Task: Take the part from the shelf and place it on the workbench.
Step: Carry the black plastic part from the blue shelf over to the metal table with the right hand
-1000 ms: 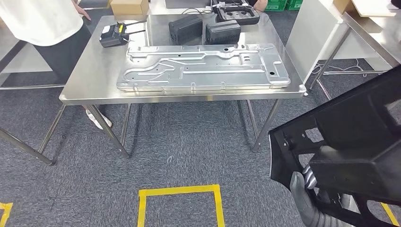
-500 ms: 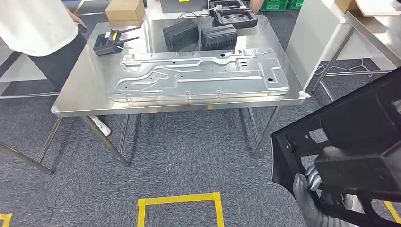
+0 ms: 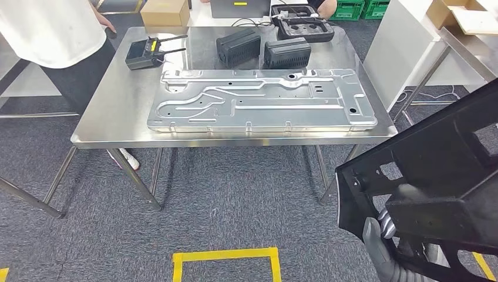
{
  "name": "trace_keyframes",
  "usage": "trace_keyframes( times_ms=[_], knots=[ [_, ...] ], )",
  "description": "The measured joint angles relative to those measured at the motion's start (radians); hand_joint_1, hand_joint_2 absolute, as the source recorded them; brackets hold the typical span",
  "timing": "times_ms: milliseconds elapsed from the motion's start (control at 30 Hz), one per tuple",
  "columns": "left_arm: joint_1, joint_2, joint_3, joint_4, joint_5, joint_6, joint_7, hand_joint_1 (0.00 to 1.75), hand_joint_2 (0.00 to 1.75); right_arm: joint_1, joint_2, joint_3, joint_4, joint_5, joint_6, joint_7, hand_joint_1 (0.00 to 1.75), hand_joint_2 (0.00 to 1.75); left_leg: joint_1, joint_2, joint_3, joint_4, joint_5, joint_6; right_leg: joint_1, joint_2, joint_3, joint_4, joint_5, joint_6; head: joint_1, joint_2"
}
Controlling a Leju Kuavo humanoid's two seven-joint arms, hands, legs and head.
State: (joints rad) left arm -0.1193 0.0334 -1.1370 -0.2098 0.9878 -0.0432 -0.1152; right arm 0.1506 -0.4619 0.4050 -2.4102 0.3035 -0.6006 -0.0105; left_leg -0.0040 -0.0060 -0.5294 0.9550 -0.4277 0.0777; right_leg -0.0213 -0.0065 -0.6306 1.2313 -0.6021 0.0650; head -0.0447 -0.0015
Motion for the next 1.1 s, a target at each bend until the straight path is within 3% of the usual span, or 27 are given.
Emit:
trace_keyframes(
  times_ms=[33, 67, 100, 167, 233, 333, 400, 433, 500, 533, 567, 600, 667, 733, 833, 900, 933, 1000, 1033, 1067, 1100],
  knots=[
    [0.001, 0.000, 0.000, 0.000, 0.000, 0.001, 0.000, 0.00, 1.75, 0.001, 0.000, 0.000, 0.000, 0.000, 0.000, 0.000, 1.75, 1.75, -0.002, -0.001, 0.004, 0.000, -0.005, 0.001, 0.001, 0.001, -0.029, 0.032, 0.003, 0.000, 0.000, 0.000],
    [0.002, 0.000, 0.000, 0.000, 0.000, 0.000, 0.000, 0.00, 1.75, 0.001, 0.000, 0.000, 0.000, 0.000, 0.000, 0.000, 1.75, 1.75, -0.003, -0.003, 0.011, 0.000, -0.010, 0.002, 0.001, 0.001, -0.037, 0.022, 0.028, -0.001, 0.000, 0.000],
    [0.002, 0.000, 0.000, 0.000, 0.000, 0.000, 0.000, 0.00, 1.75, 0.002, 0.000, 0.000, 0.000, 0.000, 0.000, 0.000, 1.75, 1.75, -0.004, -0.005, 0.019, 0.000, -0.015, 0.001, 0.001, 0.001, -0.025, -0.026, 0.068, -0.003, 0.000, 0.000],
    [0.002, 0.000, 0.000, 0.000, 0.000, 0.000, 0.000, 0.00, 1.75, 0.001, 0.000, 0.000, 0.000, 0.000, 0.000, 0.000, 1.75, 1.75, -0.006, -0.009, 0.035, 0.001, -0.029, -0.005, 0.003, 0.002, 0.030, -0.170, 0.152, -0.010, 0.000, 0.000],
    [0.000, 0.000, 0.000, 0.000, 0.001, 0.000, 0.000, 0.00, 1.75, 0.001, 0.000, 0.001, 0.000, 0.000, 0.000, 0.000, 1.75, 1.75, -0.009, -0.011, 0.042, 0.001, -0.042, -0.014, 0.008, 0.004, 0.065, -0.252, 0.180, -0.018, 0.000, 0.000],
    [-0.001, 0.001, 0.000, 0.000, 0.005, -0.001, 0.000, 0.00, 1.75, 0.000, 0.001, 0.001, 0.000, -0.001, 0.001, 0.000, 1.75, 1.75, -0.009, -0.011, 0.045, -0.001, -0.053, -0.029, 0.008, 0.005, 0.072, -0.263, 0.174, -0.031, 0.000, 0.000],
    [-0.001, 0.001, 0.000, 0.000, 0.012, -0.003, 0.000, 0.00, 1.75, -0.003, 0.001, 0.001, 0.000, -0.001, 0.004, 0.000, 1.75, 1.75, -0.006, -0.009, 0.026, 0.049, -0.080, -0.043, 0.002, 0.004, 0.079, -0.270, 0.172, -0.040, -0.003, 0.000],
    [-0.001, 0.001, 0.000, 0.000, 0.016, -0.005, 0.000, 0.00, 1.75, -0.006, 0.002, 0.001, 0.000, -0.001, 0.007, 0.000, 1.75, 1.75, -0.002, -0.008, -0.003, 0.106, -0.104, -0.050, 0.000, 0.003, 0.082, -0.272, 0.171, -0.044, -0.004, 0.000],
    [-0.003, 0.001, 0.000, 0.000, 0.024, -0.010, -0.003, 0.00, 1.75, -0.016, 0.005, 0.002, 0.000, 0.000, 0.013, -0.001, 1.75, 1.75, 0.005, -0.006, -0.090, 0.252, -0.156, -0.062, -0.001, 0.003, 0.086, -0.272, 0.164, -0.048, -0.006, 0.000],
    [-0.005, 0.002, 0.001, 0.000, 0.027, -0.016, -0.004, 0.00, 1.75, -0.020, 0.006, 0.003, 0.002, 0.001, 0.015, 0.000, 1.75, 1.75, 0.008, -0.005, -0.124, 0.300, -0.163, -0.066, -0.002, 0.003, 0.089, -0.272, 0.161, -0.048, -0.006, 0.000],
    [-0.007, 0.002, 0.002, 0.000, 0.029, -0.024, -0.005, 0.00, 1.75, -0.025, 0.008, 0.004, 0.003, 0.002, 0.017, 0.000, 1.75, 1.75, 0.010, -0.004, -0.140, 0.312, -0.150, -0.068, -0.004, 0.002, 0.095, -0.271, 0.156, -0.047, -0.006, 0.000],
    [-0.008, 0.004, 0.002, 0.000, 0.030, -0.031, -0.004, 0.00, 1.75, -0.030, 0.010, 0.005, 0.005, 0.004, 0.020, 0.000, 1.75, 1.75, 0.011, -0.003, -0.132, 0.278, -0.117, -0.070, -0.006, 0.002, 0.102, -0.271, 0.151, -0.044, -0.006, 0.000],
    [-0.006, 0.006, 0.002, 0.000, 0.032, -0.038, -0.001, 0.00, 1.75, -0.043, 0.015, 0.011, 0.009, 0.009, 0.027, 0.000, 1.75, 1.75, 0.014, 0.001, -0.079, 0.134, -0.030, -0.071, -0.008, 0.003, 0.121, -0.271, 0.138, -0.035, -0.007, 0.000],
    [-0.003, 0.007, 0.002, 0.000, 0.034, -0.038, 0.001, 0.00, 1.75, -0.055, 0.019, 0.018, 0.012, 0.013, 0.031, 0.000, 1.75, 1.75, 0.011, 0.002, -0.039, 0.032, 0.012, -0.063, -0.005, 0.005, 0.131, -0.271, 0.126, -0.023, -0.006, 0.000],
    [0.001, 0.008, 0.002, 0.000, 0.031, -0.038, 0.001, 0.00, 1.75, -0.067, 0.022, 0.026, 0.015, 0.018, 0.031, 0.005, 1.75, 1.75, 0.007, -0.001, -0.029, 0.013, 0.006, -0.041, -0.005, 0.006, 0.138, -0.278, 0.117, -0.005, -0.005, 0.000],
    [0.001, 0.009, 0.002, 0.000, 0.028, -0.038, 0.000, 0.00, 1.75, -0.069, 0.022, 0.031, 0.017, 0.020, 0.028, 0.008, 1.75, 1.75, 0.008, -0.003, -0.017, 0.006, 0.005, -0.025, -0.008, 0.005, 0.129, -0.245, 0.097, 0.005, -0.004, 0.000],
    [0.000, 0.009, 0.002, 0.000, 0.027, -0.037, -0.001, 0.00, 1.75, -0.069, 0.022, 0.033, 0.017, 0.021, 0.025, 0.008, 1.75, 1.75, 0.009, -0.003, -0.011, 0.003, 0.004, -0.019, -0.008, 0.005, 0.106, -0.195, 0.073, 0.007, -0.003, 0.000],
    [0.000, 0.011, 0.002, 0.000, 0.021, -0.031, -0.003, 0.00, 1.75, -0.067, 0.022, 0.036, 0.018, 0.021, 0.020, 0.008, 1.75, 1.75, 0.005, -0.002, -0.005, 0.004, -0.002, -0.011, -0.006, 0.006, 0.023, -0.047, 0.017, 0.008, -0.002, 0.000],
    [0.000, 0.011, 0.002, 0.000, 0.017, -0.028, -0.004, 0.00, 1.75, -0.065, 0.022, 0.037, 0.018, 0.020, 0.017, 0.009, 1.75, 1.75, 0.002, -0.003, -0.001, 0.004, -0.007, -0.008, -0.006, 0.006, -0.017, 0.012, 0.005, 0.008, -0.002, 0.000],
    [0.001, 0.011, 0.002, 0.000, 0.013, -0.026, -0.004, 0.00, 1.75, -0.062, 0.022, 0.037, 0.019, 0.018, 0.013, 0.008, 1.75, 1.75, 0.000, -0.003, 0.005, 0.004, -0.011, -0.007, -0.005, 0.006, -0.042, 0.036, 0.014, 0.007, -0.002, 0.000],
    [0.002, 0.010, 0.002, 0.000, 0.009, -0.026, -0.004, 0.00, 1.75, -0.059, 0.021, 0.038, 0.019, 0.015, 0.010, 0.008, 1.75, 1.75, -0.001, -0.005, 0.012, 0.004, -0.017, -0.007, -0.004, 0.006, -0.046, 0.018, 0.044, 0.004, -0.002, 0.000]
  ],
)
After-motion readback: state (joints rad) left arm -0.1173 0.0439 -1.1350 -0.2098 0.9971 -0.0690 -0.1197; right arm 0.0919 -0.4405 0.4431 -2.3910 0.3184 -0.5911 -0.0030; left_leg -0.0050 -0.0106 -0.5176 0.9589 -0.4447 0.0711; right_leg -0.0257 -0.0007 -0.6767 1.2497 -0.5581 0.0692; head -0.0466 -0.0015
